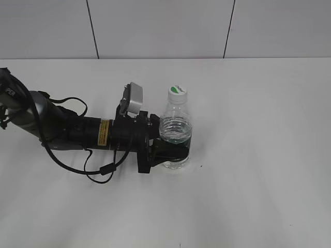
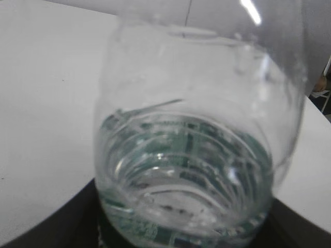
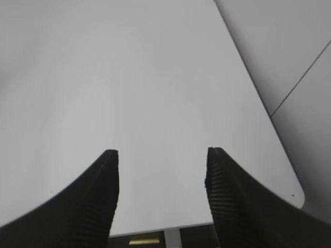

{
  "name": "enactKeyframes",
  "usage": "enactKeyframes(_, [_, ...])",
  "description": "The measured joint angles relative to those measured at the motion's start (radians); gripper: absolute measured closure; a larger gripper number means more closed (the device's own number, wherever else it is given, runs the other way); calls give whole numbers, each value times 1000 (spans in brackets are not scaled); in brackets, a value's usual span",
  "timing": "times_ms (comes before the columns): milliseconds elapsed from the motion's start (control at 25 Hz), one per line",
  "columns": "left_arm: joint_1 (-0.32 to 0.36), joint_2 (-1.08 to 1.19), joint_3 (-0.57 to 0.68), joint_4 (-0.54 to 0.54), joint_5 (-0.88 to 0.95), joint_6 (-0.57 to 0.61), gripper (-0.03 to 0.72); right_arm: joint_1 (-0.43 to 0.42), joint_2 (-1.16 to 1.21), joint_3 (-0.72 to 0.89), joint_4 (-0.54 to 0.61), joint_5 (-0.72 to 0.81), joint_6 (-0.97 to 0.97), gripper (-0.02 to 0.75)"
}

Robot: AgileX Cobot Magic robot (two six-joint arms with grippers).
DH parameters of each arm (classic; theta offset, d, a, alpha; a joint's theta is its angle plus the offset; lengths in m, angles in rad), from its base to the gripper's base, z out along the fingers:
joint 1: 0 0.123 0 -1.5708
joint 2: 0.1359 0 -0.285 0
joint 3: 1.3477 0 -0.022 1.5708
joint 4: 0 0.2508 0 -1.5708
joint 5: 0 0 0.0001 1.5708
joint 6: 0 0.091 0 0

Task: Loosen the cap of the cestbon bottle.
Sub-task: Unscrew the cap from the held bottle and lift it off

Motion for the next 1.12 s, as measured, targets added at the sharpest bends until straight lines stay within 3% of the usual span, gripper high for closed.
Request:
enactKeyframes(640, [0,0,0,13,-2,0,265,0,750,-335,190,105,10,328])
enactKeyframes(1120, [0,0,-1,19,-5,1,265,3,1171,-594,409,131,67,328])
